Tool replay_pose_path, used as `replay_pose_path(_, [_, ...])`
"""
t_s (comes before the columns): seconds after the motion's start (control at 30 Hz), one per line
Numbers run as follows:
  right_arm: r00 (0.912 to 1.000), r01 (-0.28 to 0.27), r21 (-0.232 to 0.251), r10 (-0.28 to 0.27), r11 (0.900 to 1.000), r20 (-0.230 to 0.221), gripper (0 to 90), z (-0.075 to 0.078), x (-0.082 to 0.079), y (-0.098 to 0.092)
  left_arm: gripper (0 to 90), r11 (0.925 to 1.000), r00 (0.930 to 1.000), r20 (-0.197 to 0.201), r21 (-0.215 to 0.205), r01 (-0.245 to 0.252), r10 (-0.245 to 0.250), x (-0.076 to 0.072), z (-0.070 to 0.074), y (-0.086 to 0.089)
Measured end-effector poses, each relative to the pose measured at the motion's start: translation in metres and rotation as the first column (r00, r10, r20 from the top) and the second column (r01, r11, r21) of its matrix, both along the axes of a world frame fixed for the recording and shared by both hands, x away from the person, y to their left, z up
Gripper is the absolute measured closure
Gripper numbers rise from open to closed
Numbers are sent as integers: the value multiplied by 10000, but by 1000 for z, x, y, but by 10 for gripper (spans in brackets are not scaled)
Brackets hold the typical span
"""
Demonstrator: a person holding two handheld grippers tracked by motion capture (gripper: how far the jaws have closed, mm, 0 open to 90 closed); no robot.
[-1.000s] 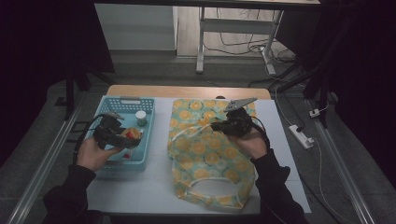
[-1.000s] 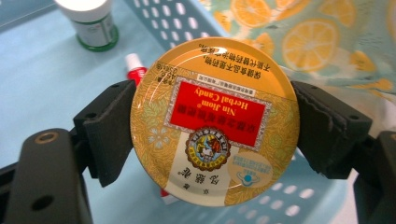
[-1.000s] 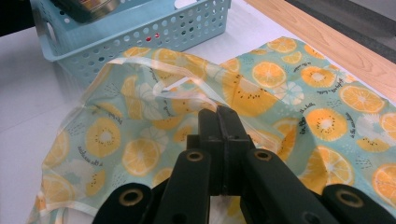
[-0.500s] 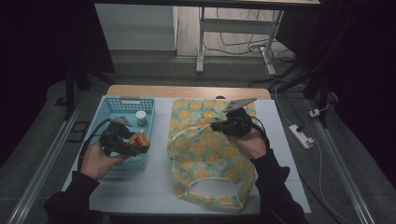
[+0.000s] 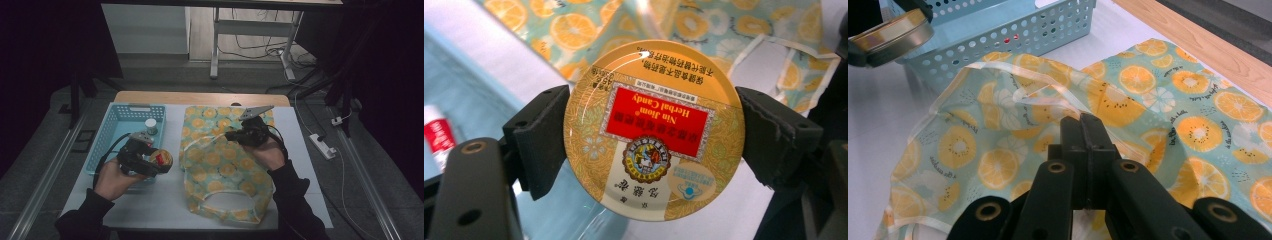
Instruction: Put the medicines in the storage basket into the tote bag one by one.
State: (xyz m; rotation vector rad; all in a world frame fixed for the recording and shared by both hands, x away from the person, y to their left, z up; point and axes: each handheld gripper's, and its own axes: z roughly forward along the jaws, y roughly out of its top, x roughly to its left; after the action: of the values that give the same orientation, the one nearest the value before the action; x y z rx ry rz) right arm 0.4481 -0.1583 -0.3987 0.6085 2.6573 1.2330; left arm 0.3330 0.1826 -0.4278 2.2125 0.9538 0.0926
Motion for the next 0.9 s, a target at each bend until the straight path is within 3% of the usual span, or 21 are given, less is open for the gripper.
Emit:
replay_pose_path(0.4, [10000,-33,-59,33,10000,-15,895,-2,0,1,204,9960,9959,138,-5,899,-899,0,0,-37])
replay_pose_path(0.9, [10000,-39,-34,39,10000,13,895,-3,0,2,204,9870,9869,114,97,1605,-1606,18,-13,-82])
